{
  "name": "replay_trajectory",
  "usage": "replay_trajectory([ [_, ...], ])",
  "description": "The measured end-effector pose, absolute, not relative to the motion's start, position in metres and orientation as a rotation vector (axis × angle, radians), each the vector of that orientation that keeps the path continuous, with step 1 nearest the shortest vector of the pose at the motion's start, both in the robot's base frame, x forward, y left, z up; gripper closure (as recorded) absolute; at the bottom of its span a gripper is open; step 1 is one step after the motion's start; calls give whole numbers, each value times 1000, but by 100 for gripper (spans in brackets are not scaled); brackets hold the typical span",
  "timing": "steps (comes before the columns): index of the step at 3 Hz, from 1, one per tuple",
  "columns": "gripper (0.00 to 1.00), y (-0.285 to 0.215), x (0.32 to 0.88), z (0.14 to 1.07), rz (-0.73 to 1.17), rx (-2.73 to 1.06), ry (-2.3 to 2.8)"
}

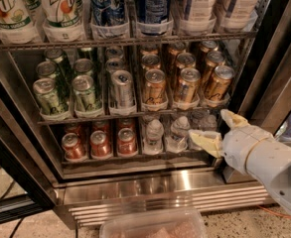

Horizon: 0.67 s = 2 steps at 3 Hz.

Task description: Pick orange can from middle shelf of fridge

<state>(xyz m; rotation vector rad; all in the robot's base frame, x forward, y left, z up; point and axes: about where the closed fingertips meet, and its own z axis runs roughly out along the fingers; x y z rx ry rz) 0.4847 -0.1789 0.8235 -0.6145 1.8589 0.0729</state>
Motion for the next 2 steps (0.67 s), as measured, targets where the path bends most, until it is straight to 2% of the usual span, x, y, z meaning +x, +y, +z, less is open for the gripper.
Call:
replay_trajectory([
  [2, 34, -174, 486, 824, 76, -617, 1852],
])
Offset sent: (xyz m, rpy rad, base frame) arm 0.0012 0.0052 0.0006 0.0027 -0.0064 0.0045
